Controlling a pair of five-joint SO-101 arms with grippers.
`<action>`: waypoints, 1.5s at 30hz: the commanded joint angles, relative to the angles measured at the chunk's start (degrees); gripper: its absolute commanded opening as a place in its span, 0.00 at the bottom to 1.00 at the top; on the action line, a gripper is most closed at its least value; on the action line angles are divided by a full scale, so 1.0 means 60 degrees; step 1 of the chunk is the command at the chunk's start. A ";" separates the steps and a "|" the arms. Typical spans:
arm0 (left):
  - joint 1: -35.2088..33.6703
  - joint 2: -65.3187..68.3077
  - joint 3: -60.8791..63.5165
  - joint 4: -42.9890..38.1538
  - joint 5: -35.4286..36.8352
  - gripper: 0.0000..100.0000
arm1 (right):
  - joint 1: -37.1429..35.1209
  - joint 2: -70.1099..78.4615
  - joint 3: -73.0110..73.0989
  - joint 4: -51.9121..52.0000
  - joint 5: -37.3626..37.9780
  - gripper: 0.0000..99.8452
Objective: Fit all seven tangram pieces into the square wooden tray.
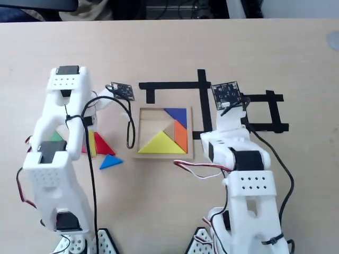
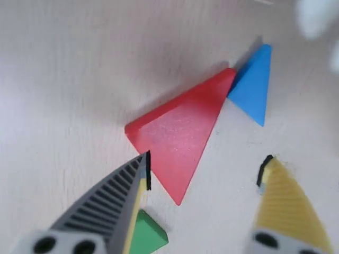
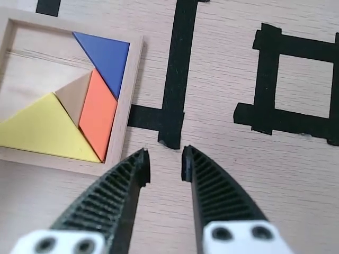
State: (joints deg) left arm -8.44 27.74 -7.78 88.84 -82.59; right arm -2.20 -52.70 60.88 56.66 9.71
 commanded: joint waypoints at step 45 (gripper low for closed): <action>-0.0916 0.3326 -0.2938 -0.3868 0.0703 0.34 | 0.0073 -0.0168 -0.0037 -0.0103 -0.0029 0.12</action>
State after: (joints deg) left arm -13.01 44.62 -22.11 58.77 -79.43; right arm -2.20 -52.70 60.88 56.66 9.71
